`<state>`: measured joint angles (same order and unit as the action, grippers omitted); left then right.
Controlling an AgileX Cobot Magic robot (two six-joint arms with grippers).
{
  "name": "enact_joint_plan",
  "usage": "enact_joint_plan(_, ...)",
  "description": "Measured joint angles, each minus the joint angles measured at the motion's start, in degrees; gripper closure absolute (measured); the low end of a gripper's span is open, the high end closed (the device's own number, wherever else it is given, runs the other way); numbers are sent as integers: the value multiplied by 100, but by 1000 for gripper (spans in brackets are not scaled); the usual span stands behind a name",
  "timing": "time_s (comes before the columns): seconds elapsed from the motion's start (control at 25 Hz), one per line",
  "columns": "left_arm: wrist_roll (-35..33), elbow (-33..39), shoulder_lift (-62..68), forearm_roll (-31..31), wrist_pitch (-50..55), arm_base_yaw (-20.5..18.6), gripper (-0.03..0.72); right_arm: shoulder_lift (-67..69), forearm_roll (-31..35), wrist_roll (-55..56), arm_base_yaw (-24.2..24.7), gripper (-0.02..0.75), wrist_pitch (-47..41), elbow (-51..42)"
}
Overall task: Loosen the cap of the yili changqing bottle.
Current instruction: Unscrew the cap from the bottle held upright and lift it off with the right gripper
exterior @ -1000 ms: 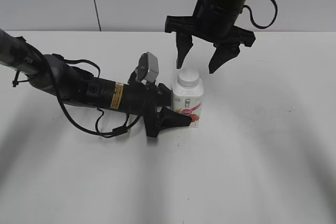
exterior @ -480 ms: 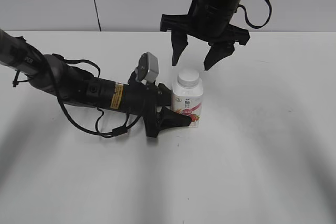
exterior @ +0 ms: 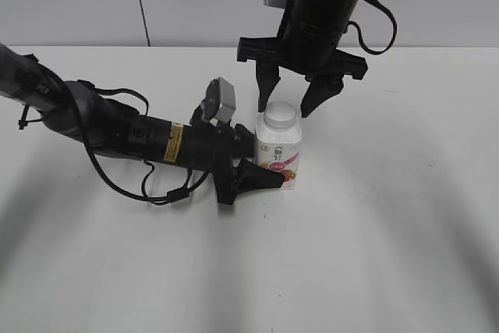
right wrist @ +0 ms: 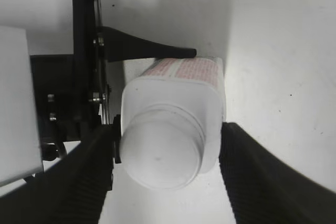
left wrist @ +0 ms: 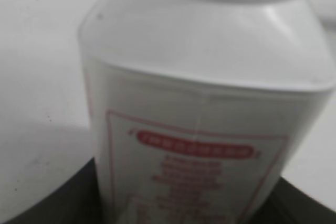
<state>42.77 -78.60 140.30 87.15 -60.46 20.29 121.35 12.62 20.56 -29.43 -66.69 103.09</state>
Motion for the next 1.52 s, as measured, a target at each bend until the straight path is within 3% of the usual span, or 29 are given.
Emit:
enact_joint_plan(0.8,0,0,0,0,0,0,275,179,1,15,-80,238,-206,8)
enact_joint_plan(1.12,0,0,0,0,0,0,275,181,-36,15,-92,321,-257,201)
enact_joint_plan(1.52,0,0,0,0,0,0,276,192,-42,19,-92,337,-287,220)
